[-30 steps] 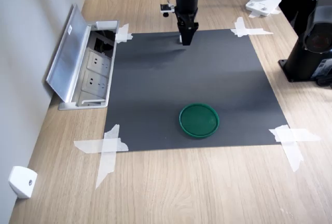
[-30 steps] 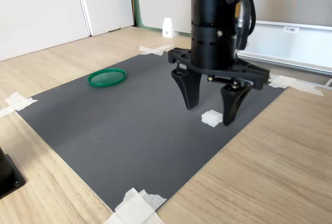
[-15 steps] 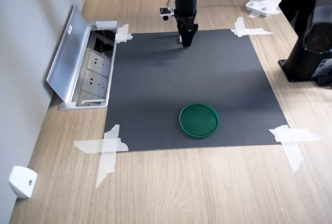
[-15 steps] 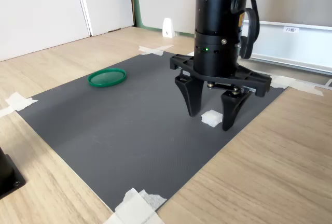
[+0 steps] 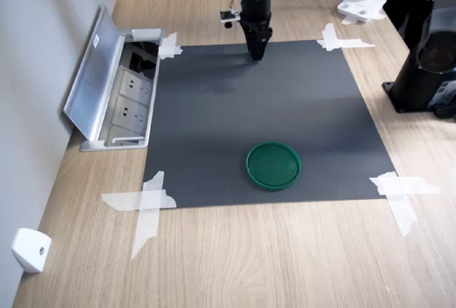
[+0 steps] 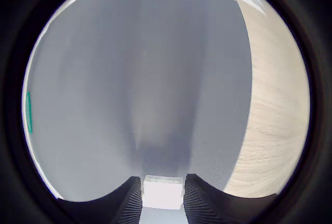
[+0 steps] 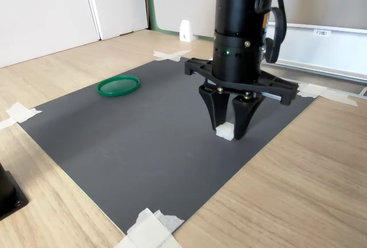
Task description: Grasp a white terminal and put it on the green lid.
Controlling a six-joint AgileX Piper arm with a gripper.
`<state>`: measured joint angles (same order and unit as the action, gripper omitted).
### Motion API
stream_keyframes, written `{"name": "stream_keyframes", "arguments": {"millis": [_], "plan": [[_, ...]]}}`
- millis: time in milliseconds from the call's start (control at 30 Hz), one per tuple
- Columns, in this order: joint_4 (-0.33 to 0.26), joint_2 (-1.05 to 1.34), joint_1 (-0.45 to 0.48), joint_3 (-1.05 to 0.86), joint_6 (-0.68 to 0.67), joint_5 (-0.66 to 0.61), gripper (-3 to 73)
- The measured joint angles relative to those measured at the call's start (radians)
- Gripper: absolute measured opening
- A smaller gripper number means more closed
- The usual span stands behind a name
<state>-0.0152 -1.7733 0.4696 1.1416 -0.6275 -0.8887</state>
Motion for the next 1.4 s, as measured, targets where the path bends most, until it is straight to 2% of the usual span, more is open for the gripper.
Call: {"name": "stream_keyframes", "arguments": {"millis": [167,300,400,600,767,900,1100,1233,1400], "plan": [[0.004,0.106,-0.105,0.039,-0.07,-0.108,30.7],[-0.003,0.159,-0.257,0.117,-0.071,-0.252,30.7],[-0.004,0.178,-0.393,0.167,-0.048,-0.304,30.7],[-0.005,0.183,-0.656,0.193,0.023,-0.313,30.7],[-0.009,0.178,-0.829,0.193,0.075,-0.25,30.7],[-0.009,0.131,-0.907,0.193,0.105,-0.224,30.7],[0.005,0.032,-0.966,0.193,0.132,-0.173,30.7],[0.007,-0.004,-0.976,0.176,0.15,-0.142,30.7],[0.06,-0.005,-0.976,0.075,0.156,-0.053,30.7]]}}
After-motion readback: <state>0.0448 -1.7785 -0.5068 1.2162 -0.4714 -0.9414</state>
